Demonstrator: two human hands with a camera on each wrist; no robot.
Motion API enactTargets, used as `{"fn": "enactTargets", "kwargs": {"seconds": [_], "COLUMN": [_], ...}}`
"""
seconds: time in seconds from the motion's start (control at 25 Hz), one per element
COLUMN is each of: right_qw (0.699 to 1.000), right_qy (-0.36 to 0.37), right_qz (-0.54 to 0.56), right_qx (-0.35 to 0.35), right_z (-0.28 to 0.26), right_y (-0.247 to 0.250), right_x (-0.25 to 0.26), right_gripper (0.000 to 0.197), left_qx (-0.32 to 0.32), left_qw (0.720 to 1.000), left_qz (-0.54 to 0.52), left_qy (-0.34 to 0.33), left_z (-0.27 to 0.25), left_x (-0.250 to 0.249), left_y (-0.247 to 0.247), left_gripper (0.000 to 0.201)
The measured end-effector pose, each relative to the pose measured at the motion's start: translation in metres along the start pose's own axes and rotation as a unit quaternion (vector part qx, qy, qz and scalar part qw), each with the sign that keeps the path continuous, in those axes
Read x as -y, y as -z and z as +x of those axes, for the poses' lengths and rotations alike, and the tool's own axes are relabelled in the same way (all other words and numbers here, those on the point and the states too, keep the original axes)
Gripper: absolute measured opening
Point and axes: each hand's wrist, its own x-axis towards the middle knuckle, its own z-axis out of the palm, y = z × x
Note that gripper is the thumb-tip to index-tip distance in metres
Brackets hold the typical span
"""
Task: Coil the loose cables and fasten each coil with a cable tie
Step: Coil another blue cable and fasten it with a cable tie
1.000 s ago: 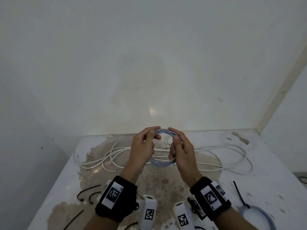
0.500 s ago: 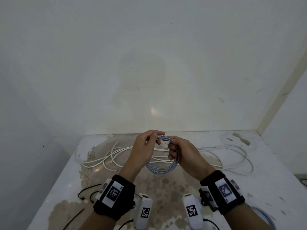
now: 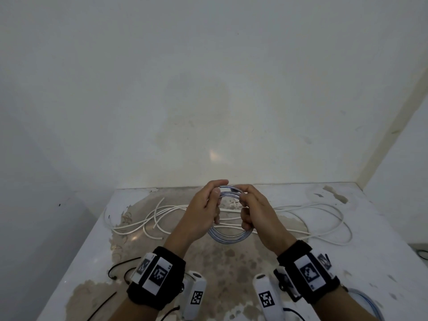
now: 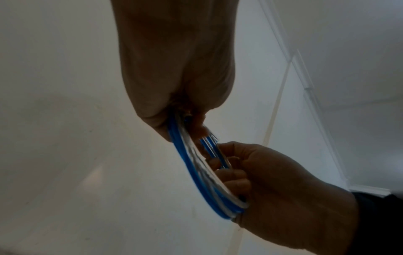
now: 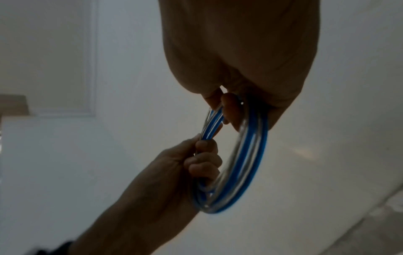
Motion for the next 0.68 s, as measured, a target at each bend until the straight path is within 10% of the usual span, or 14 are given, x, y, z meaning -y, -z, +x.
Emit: {"fn": "enactTargets", "kwargs": {"seconds": [0.52, 0.68], "right_qw": [0.963, 0.955], "right_qy": [0.212, 0.221], "right_qz": [-0.162, -0.195], "right_qx": [-0.030, -0.023], "right_z": [-0.003, -0.005], "right_y": [0.003, 0.007], "right_x": [-0.005, -0.007], "right_gripper": [0.027, 0.031], "left_qx": [0.012, 0.015], "left_qw": [0.997, 0.997], "left_qz": [0.073, -0.071], "left_qy": [-0.037, 0.011], "left_z": [0.000, -0.003], "left_x": [-0.004, -0.006], "left_y": [0.011, 0.008], "left_gripper": [0.030, 0.036]}}
